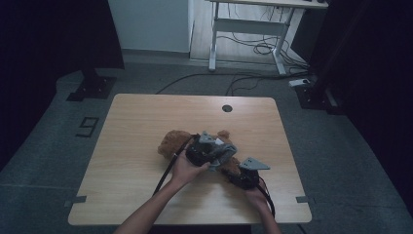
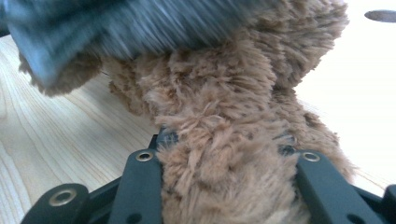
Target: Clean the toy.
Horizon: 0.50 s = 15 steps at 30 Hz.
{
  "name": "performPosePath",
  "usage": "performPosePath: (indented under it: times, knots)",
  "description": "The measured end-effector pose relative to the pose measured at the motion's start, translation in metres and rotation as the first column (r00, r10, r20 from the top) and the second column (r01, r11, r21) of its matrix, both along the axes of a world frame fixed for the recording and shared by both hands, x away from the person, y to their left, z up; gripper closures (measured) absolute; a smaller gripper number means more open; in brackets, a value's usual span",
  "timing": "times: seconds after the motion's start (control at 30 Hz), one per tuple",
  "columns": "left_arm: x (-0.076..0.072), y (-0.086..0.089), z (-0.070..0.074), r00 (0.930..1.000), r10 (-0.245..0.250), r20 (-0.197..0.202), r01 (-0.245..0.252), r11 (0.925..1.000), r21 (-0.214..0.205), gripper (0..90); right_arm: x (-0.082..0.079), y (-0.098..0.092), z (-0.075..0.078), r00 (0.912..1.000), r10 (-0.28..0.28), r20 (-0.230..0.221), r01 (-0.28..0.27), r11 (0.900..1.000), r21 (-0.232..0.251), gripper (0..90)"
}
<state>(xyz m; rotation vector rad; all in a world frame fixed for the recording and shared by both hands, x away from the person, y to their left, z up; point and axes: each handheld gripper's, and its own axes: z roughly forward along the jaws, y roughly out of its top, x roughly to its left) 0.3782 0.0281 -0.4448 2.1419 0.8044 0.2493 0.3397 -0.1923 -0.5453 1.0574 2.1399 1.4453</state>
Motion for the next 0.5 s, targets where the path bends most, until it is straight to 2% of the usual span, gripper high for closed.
performPosePath:
  times: [0.13,0.27,0.3,0.5]
  knots:
    - [0.004,0.029,0.005,0.997,0.076,0.014,-0.076,0.9971,-0.005,78.7,0.0,-0.001,0.0,1.0,0.001,0.0,-0.001,1.0,0.003,61.7]
    - [0.003,0.057,0.007,0.9871,0.139,0.079,-0.144,0.9883,0.052,78.5,0.0,0.0,0.0,1.0,0.004,0.003,-0.004,1.0,-0.007,61.7]
    - [0.003,0.062,0.007,0.9852,0.151,0.081,-0.156,0.9864,0.054,78.5,0.0,0.0,0.0,1.0,0.003,0.002,-0.003,1.0,-0.006,61.6]
    - [0.004,0.113,0.004,0.9729,0.225,0.053,-0.225,0.9744,-0.009,78.3,-0.001,0.0,0.0,1.0,0.004,-0.003,-0.004,1.0,-0.004,61.5]
